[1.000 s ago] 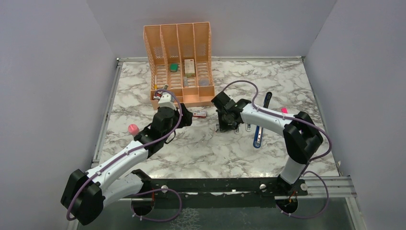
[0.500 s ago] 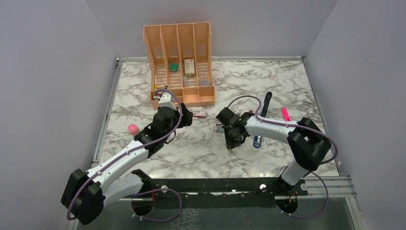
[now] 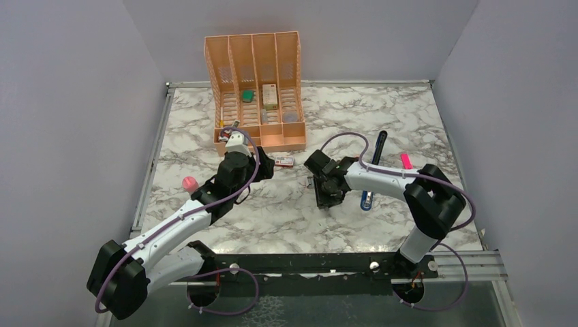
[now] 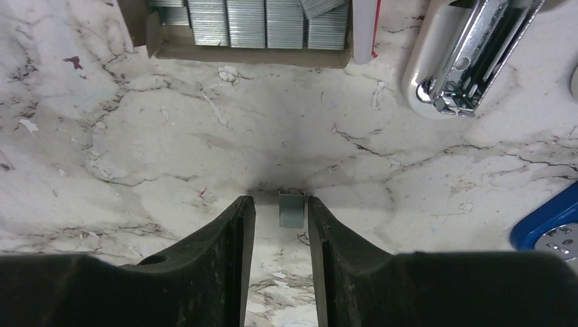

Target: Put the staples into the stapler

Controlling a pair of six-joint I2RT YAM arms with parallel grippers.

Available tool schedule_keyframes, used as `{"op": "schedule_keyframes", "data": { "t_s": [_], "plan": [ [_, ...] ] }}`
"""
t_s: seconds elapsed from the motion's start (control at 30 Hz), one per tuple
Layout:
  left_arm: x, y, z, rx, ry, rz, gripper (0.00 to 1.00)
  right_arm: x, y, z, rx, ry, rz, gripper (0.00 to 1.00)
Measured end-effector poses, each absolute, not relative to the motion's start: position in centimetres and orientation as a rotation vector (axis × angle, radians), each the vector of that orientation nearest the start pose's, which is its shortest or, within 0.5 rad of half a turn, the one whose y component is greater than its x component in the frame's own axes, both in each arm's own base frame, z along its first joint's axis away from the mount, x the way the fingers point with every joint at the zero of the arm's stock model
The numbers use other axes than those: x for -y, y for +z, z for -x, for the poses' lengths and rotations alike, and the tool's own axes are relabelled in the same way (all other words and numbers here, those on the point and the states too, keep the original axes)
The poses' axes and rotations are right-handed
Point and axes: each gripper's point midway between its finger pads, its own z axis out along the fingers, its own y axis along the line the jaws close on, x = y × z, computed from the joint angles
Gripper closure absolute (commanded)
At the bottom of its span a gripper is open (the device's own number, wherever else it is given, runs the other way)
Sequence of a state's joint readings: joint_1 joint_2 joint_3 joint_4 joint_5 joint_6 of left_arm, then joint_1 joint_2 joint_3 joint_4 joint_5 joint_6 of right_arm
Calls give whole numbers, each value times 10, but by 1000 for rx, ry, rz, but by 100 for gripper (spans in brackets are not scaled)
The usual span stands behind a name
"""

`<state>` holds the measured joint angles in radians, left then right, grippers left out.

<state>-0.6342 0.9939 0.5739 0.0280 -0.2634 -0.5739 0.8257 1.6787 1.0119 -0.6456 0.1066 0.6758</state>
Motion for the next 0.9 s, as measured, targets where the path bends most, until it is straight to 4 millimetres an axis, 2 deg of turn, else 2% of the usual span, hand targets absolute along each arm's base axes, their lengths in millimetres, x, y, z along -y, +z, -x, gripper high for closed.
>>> {"op": "schedule_keyframes", "data": {
  "t_s": [0.4,0.77,0.9],
  "plan": [
    [183,162,-289,-1984,-535,115,29,-230,16,-210,-2862,91,209,79],
    [181,161,-290,-1985,-519,120,29,-222,20,-219,-2814,30,191,81],
    [179,164,-289,-2008,-493,100,27,-213,38,-233,-2752,25,147,81]
  ]
}}
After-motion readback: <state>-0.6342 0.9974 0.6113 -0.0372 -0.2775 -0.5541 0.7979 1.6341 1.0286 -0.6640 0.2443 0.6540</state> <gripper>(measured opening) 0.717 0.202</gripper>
